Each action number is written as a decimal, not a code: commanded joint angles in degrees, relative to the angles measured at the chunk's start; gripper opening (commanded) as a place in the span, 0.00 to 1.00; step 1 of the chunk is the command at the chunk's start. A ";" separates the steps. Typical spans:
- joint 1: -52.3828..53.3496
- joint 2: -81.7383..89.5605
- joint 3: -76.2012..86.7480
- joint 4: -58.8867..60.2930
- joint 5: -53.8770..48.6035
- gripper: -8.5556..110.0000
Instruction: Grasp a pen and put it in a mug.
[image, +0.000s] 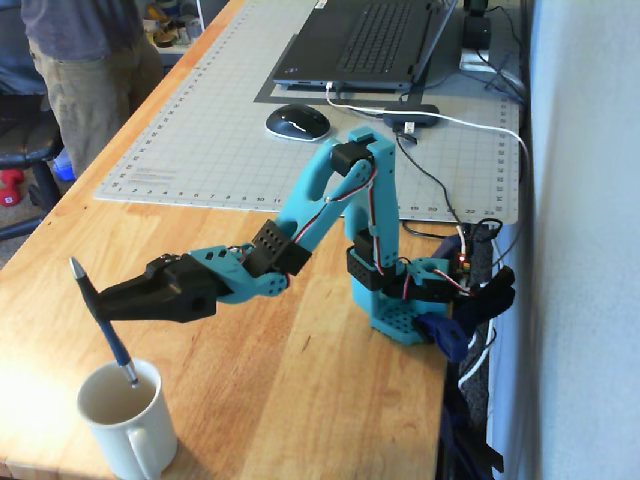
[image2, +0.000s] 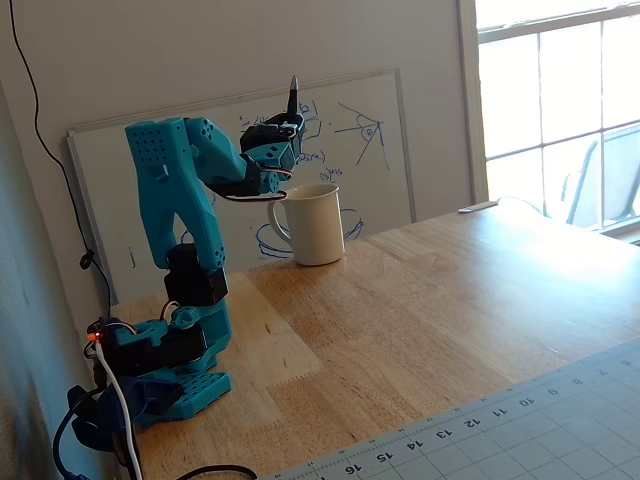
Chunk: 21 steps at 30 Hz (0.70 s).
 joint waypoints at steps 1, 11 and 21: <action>2.46 -0.62 -4.57 -1.58 -0.44 0.08; 2.99 -6.24 -3.96 -1.49 -0.44 0.08; 3.25 5.01 2.37 11.25 -0.53 0.28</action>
